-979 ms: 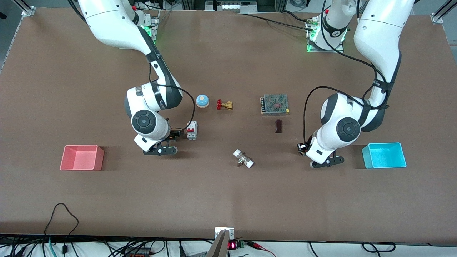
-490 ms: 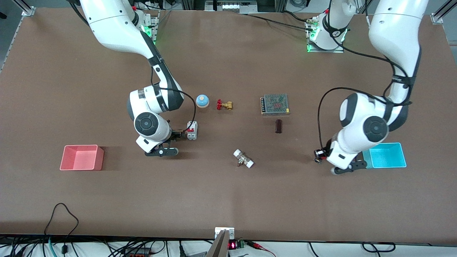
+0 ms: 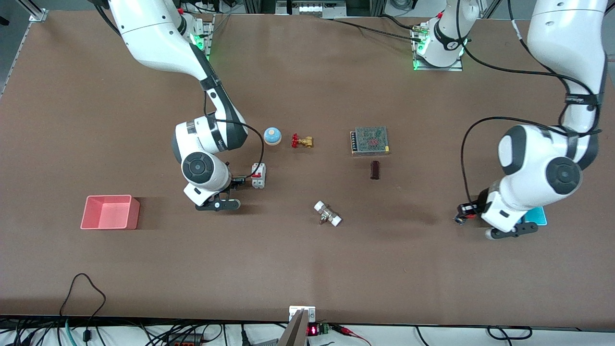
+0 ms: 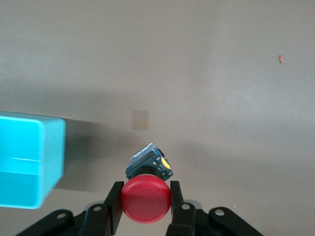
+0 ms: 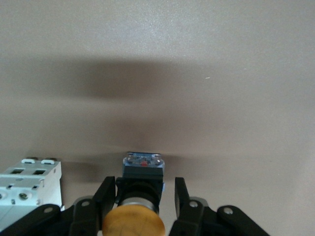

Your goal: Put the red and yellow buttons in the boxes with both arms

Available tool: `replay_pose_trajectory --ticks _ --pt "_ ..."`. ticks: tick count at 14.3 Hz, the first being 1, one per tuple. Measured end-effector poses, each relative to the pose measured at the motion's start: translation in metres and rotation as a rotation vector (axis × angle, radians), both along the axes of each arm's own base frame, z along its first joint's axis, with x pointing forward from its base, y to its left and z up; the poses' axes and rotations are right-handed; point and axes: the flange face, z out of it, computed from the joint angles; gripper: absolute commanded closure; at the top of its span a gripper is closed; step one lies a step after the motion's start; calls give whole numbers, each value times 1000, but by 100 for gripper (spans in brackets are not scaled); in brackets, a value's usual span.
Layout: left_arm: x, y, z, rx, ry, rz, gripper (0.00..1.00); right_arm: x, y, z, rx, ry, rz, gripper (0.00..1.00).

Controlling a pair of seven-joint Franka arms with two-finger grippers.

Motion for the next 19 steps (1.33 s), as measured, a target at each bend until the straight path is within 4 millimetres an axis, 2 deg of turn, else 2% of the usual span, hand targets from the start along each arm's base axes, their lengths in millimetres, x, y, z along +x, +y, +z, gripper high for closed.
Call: replay_pose_trajectory --ticks 1,2,6,8,10,12,14,16,19 --pt "2 16 8 0 1 -20 73 0 0 0 0 0 0 68" --pt "2 32 14 0 -2 -42 73 0 0 0 0 0 0 72" --pt "-3 97 16 -1 -6 -126 73 6 -2 7 4 -16 -5 74" --pt "-8 128 15 -3 -7 -174 73 21 -5 27 14 -60 -14 74" --pt "-14 156 10 -6 -3 -213 73 41 -22 63 22 -120 -45 74" --pt "-19 175 -3 -14 11 -242 73 59 -64 103 19 -149 -93 74" --pt "-21 180 -22 -24 33 -258 73 72 -122 128 17 -143 -120 74" --pt "-21 180 -43 -31 49 -259 73 82 -186 134 17 -133 -121 74" --pt "-22 180 -71 -39 71 -261 70 87 -280 125 21 -107 -90 74"
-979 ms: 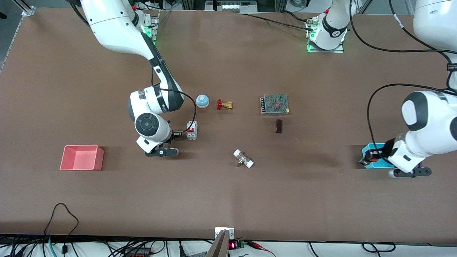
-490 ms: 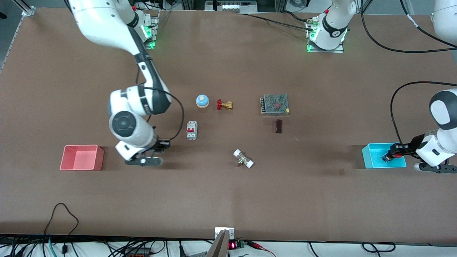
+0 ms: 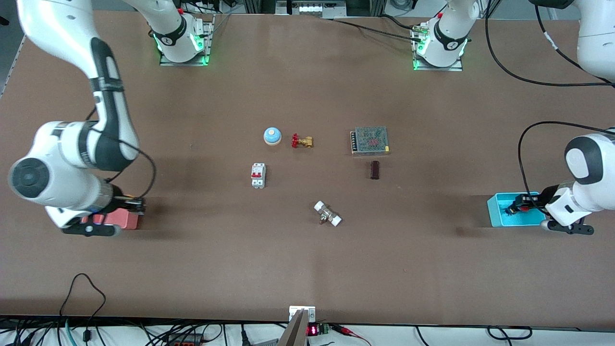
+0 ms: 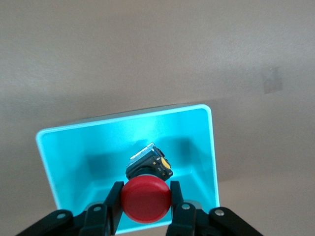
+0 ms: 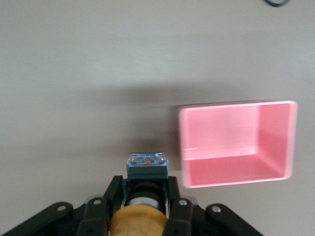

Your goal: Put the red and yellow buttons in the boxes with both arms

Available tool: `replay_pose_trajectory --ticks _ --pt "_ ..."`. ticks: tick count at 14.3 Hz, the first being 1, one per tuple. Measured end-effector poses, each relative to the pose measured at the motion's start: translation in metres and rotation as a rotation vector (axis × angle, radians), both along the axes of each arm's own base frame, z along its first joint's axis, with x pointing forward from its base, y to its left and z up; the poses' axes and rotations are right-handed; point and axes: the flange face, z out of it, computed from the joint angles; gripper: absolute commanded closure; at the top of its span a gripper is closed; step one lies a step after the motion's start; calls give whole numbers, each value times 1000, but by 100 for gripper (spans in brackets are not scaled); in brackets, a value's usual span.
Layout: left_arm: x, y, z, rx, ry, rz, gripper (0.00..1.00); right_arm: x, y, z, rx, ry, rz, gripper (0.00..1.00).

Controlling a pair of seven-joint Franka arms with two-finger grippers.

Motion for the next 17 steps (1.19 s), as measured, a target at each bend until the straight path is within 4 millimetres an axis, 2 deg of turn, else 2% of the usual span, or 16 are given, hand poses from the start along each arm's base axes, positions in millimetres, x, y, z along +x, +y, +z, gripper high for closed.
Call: replay_pose_trajectory --ticks 2,4,7,10,12,14,17 --pt "1 0 -8 0 -2 0 66 0 -47 -13 2 19 22 74" --pt "1 0 -11 0 -2 0 47 2 -71 -27 0 34 42 74" --pt "5 -3 -7 3 -17 -5 20 6 -74 -51 -7 47 62 73" --pt "15 -5 8 11 -54 -10 3 7 -75 -75 -14 62 67 73" --pt "23 -9 20 16 -79 -9 0 7 -75 -84 -15 71 74 73" --pt "29 -24 34 19 -94 23 0 8 -75 -89 -18 66 81 73" --pt "34 -68 59 22 -105 71 0 8 -76 -97 -26 68 85 72"
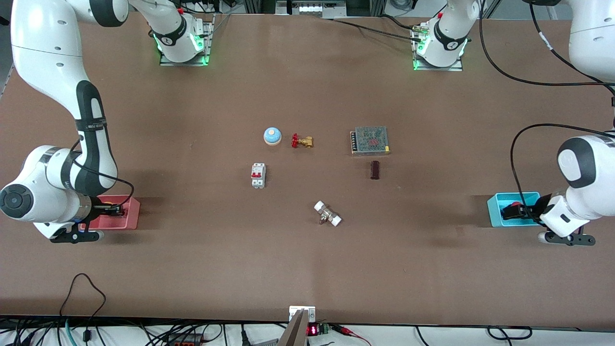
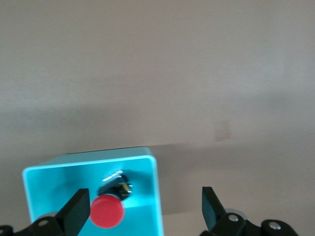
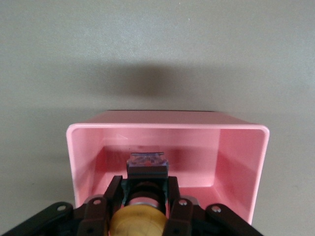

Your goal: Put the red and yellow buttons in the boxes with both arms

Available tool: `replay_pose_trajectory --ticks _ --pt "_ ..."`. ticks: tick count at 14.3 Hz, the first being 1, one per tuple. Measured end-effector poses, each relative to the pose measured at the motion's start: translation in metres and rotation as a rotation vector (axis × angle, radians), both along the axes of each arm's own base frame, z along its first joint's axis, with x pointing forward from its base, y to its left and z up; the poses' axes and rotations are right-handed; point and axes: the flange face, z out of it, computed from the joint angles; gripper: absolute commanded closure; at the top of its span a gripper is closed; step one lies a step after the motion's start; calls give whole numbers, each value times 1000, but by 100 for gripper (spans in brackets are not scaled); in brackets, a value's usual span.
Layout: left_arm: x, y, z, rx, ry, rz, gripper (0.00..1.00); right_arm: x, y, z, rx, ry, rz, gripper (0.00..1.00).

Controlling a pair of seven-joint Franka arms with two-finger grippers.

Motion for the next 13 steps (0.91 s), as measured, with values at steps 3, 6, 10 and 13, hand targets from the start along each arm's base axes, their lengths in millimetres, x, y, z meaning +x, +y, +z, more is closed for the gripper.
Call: replay_pose_trajectory --ticks 3,6,10,13 --pt "-4 -28 22 5 -13 15 0 0 -3 -10 -13 -1 5 71" --pt "-21 -44 59 14 -33 15 0 1 -6 -17 -16 -5 6 43" --pt "-61 -59 117 32 -70 10 0 4 -5 -12 -18 -19 8 0" --pt "-92 -62 155 43 -64 9 0 10 -4 6 -17 -47 10 0"
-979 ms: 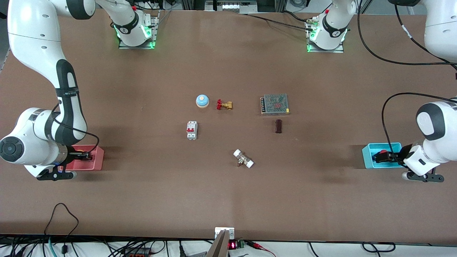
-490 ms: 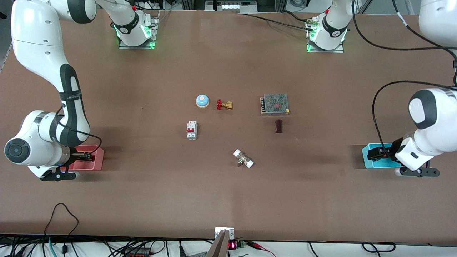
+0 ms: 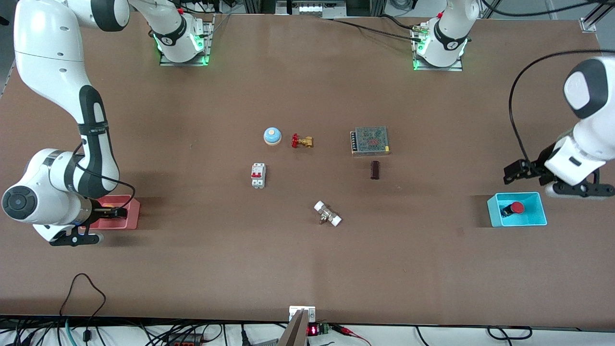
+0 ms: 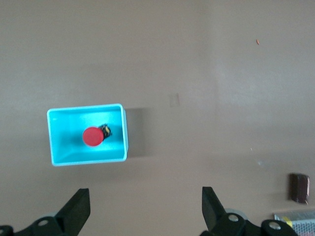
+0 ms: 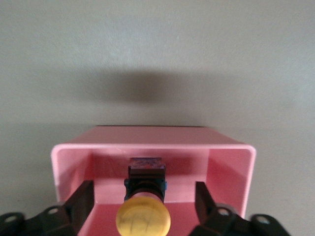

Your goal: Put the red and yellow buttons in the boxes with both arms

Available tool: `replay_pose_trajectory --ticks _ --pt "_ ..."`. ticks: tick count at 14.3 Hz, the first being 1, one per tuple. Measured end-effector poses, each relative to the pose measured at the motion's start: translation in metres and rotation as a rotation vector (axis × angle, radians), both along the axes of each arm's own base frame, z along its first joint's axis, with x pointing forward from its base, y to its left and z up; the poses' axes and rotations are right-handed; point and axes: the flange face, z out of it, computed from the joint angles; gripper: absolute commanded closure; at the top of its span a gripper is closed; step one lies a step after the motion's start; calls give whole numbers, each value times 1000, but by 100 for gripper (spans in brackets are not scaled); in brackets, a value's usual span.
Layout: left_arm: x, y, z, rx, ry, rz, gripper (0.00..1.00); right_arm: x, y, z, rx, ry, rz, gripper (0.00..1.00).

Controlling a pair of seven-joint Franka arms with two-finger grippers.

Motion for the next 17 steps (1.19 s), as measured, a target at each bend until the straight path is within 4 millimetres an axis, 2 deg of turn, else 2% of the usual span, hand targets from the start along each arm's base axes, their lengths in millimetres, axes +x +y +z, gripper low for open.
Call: replay_pose_trajectory --ticks 1,3,7,10,14,15,17 --pt "-7 -1 9 2 3 0 0 1 1 13 3 -5 -1 0" --pt "-18 -2 27 5 16 -1 0 1 4 53 17 -11 -4 0" --pt "-37 -5 57 11 27 -1 0 -17 16 166 64 -32 -2 0" --pt "-43 -5 64 12 34 -1 0 -41 37 236 105 -32 19 0" --pt "-44 -5 61 12 41 -1 0 -81 73 308 137 -2 -1 0" --pt "-44 -5 61 12 40 -1 0 -91 77 322 142 6 -7 0" --pt "-43 -5 62 12 37 0 0 -107 73 343 148 7 -15 0"
